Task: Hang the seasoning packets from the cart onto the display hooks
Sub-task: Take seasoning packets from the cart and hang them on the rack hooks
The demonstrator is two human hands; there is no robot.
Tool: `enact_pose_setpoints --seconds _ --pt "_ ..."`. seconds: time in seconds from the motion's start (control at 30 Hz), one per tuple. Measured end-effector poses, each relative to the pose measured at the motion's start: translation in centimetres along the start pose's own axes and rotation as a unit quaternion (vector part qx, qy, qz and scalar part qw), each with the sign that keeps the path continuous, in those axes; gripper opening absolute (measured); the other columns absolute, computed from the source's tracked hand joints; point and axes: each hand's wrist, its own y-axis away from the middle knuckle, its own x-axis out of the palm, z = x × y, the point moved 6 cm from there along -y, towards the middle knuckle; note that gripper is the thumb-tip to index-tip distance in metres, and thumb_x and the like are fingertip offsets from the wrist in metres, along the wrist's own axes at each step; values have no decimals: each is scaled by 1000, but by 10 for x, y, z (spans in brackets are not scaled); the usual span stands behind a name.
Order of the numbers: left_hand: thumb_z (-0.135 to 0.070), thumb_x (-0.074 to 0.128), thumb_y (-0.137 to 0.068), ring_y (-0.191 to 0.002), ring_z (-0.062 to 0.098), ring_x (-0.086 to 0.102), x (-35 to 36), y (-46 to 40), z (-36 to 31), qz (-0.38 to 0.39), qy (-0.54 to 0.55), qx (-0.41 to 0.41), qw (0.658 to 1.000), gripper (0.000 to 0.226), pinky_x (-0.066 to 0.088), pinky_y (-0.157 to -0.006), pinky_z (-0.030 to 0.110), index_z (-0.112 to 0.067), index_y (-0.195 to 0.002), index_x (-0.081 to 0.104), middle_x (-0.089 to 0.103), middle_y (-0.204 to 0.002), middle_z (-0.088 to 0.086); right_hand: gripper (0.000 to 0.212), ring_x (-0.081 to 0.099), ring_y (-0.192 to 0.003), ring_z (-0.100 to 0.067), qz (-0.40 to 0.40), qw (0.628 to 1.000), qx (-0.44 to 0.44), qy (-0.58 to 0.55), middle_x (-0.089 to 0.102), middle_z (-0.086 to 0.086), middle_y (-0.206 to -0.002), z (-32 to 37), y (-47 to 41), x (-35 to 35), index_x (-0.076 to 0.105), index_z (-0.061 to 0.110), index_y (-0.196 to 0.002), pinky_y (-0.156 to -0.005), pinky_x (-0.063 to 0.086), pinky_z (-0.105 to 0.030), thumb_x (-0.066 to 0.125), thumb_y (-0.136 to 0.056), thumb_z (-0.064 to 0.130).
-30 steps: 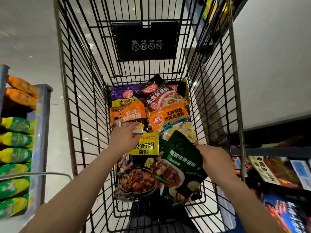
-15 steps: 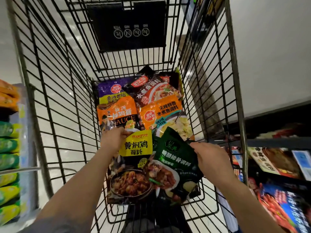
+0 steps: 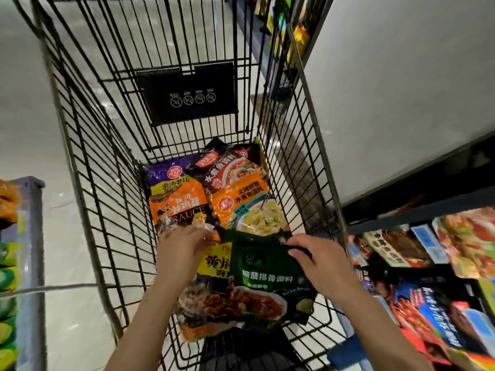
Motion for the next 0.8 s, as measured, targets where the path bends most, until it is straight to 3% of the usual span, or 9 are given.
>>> enact_pose_setpoints --seconds 0.17,0.27,0.37,0.43,0.57,0.7,0.8 --pt "-27 58 -81 -74 26 65 -45 4 -21 -64 55 33 996 17 50 -69 46 -24 -87 74 68 -77 -5 20 61 -91 -6 -64 998 7 -9 68 10 -101 14 23 -36 69 21 -109 -74 40 -6 57 -93 21" --pt "-33 49 -85 -70 27 62 -78 2 -42 -120 103 87 984 30 50 -61 41 -15 -86 74 67 -76 0 17 63 -80 -7 -123 992 -16 6 71 8 -91 28 33 -69 72 19 -102 -69 44 -10 60 -90 14" --pt "-20 56 -85 -73 27 59 -119 -1 -60 -174 142 98 970 21 48 -63 40 -8 -88 73 65 -80 3 15 64 -81 -13 -170 983 -25 62 71 8 -89 39 37 -103 71 21 -99 -64 41 -15 58 -92 18" --pt "-11 61 -86 -79 25 59 -145 -7 -67 -207 154 92 962 14 45 -69 40 -8 -92 73 64 -84 0 16 64 -86 -17 -202 977 -13 71 71 7 -92 42 39 -127 69 21 -102 -69 44 -27 56 -94 23" --pt "-21 57 -87 -79 22 58 -205 -16 -98 -295 114 134 939 20 45 -73 41 -10 -91 73 65 -84 1 12 66 -86 -25 -301 952 -46 30 73 0 -93 52 55 -181 73 16 -97 -75 48 -35 64 -89 14" --pt "-27 58 -89 -77 26 63 -252 -16 -138 -351 93 194 911 17 49 -69 45 -18 -89 72 69 -84 4 13 64 -88 -19 -351 934 -67 -12 73 2 -94 59 84 -227 74 16 -96 -79 46 -30 65 -87 12" --pt "-27 56 -88 -82 22 58 -275 -8 -173 -360 103 212 903 24 49 -72 43 -11 -89 74 69 -85 7 15 64 -91 -16 -376 923 -75 -6 72 4 -97 57 116 -256 74 16 -98 -81 45 -26 64 -88 12"
